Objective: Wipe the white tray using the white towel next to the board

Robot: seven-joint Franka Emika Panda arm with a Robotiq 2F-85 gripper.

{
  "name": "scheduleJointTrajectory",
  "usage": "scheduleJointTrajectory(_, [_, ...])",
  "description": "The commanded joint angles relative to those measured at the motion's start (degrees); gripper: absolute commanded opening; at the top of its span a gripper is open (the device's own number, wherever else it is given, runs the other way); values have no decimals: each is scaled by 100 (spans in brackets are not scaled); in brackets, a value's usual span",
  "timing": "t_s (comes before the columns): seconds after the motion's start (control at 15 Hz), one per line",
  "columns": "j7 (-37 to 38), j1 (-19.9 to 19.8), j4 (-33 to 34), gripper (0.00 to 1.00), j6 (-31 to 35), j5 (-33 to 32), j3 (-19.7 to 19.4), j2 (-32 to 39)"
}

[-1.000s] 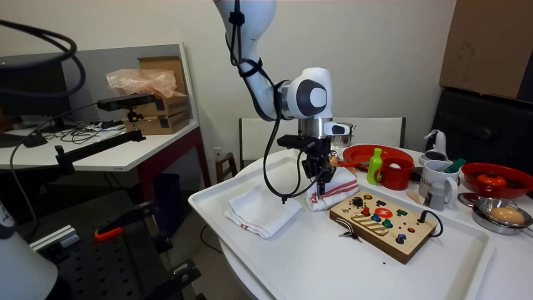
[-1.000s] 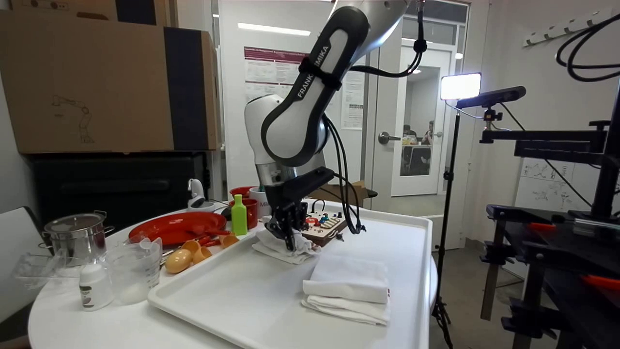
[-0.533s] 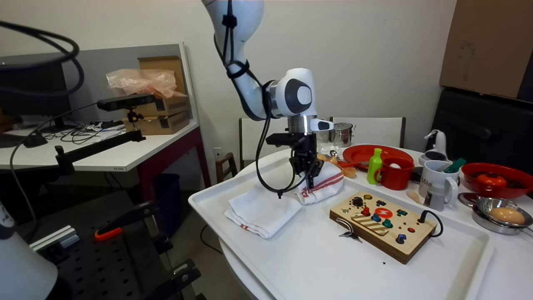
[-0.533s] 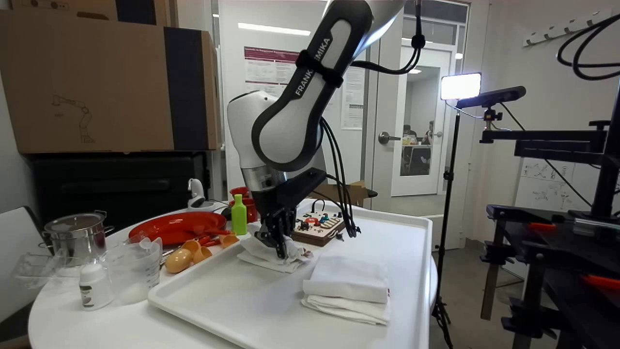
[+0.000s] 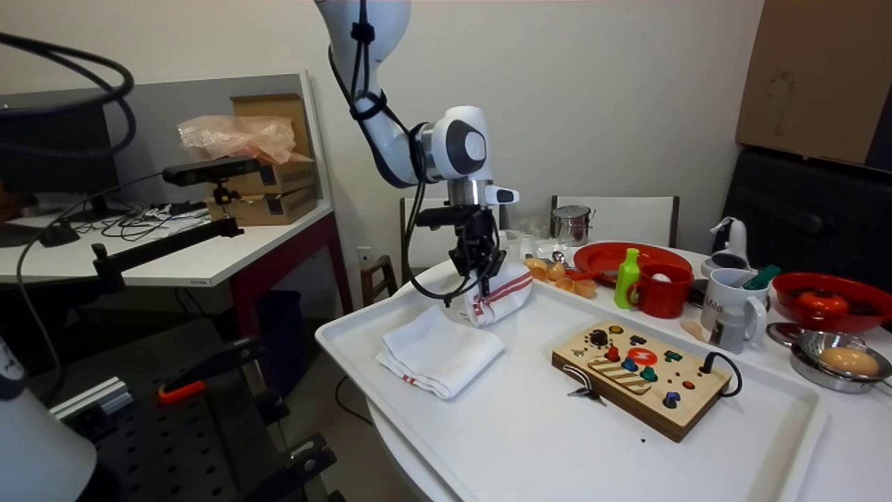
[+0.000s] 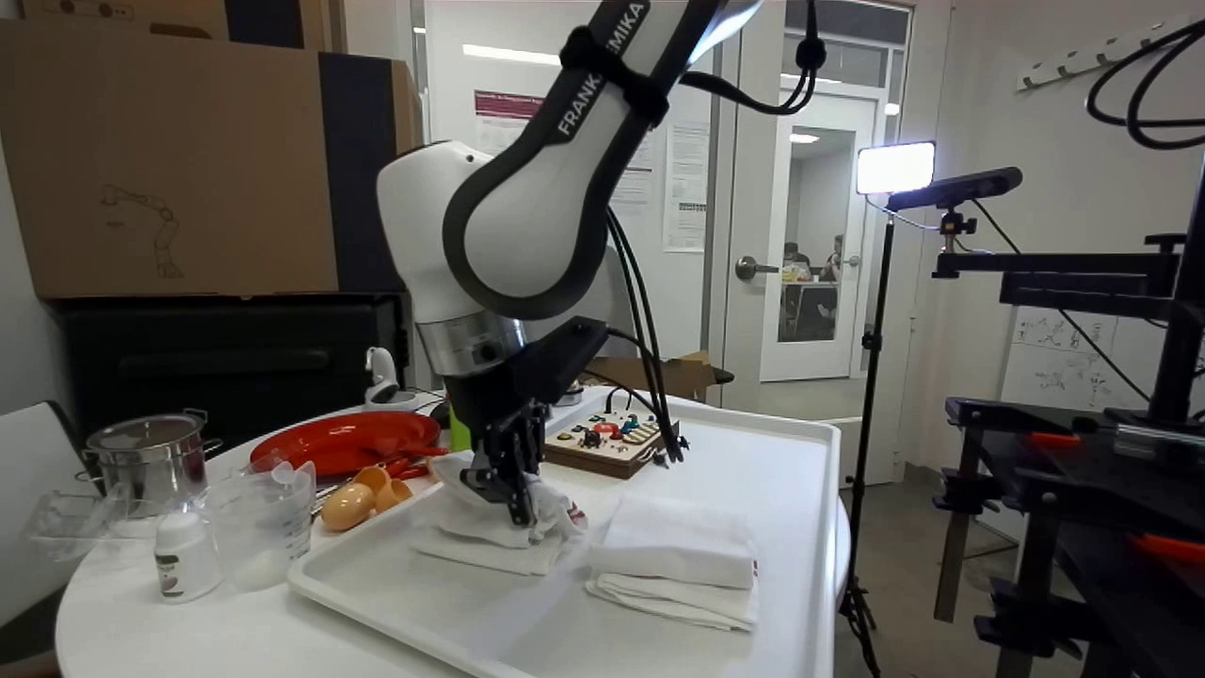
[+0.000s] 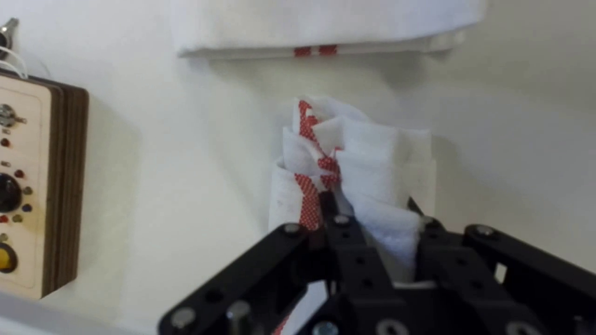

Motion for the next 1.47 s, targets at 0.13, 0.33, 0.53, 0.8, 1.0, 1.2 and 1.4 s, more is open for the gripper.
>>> scheduleJointTrajectory(0.13, [18, 138, 30, 5, -778, -11, 245, -297])
scheduleJointTrajectory(0.33, [131, 158, -24, 5, -479, -31, 264, -270])
scheduleJointTrajectory(0.53, [297, 126, -74, 5, -110, 22, 228, -204])
scheduleJointTrajectory(0.8, [510, 47, -35, 5, 38, 283, 277, -134])
scheduleJointTrajectory(1.0, [482, 79, 14, 5, 68, 348, 322, -84])
scheduleJointTrajectory(1.2, [490, 216, 35, 5, 224, 286, 346, -71])
scheduleJointTrajectory(1.4, [536, 442, 88, 5, 425, 146, 297, -12])
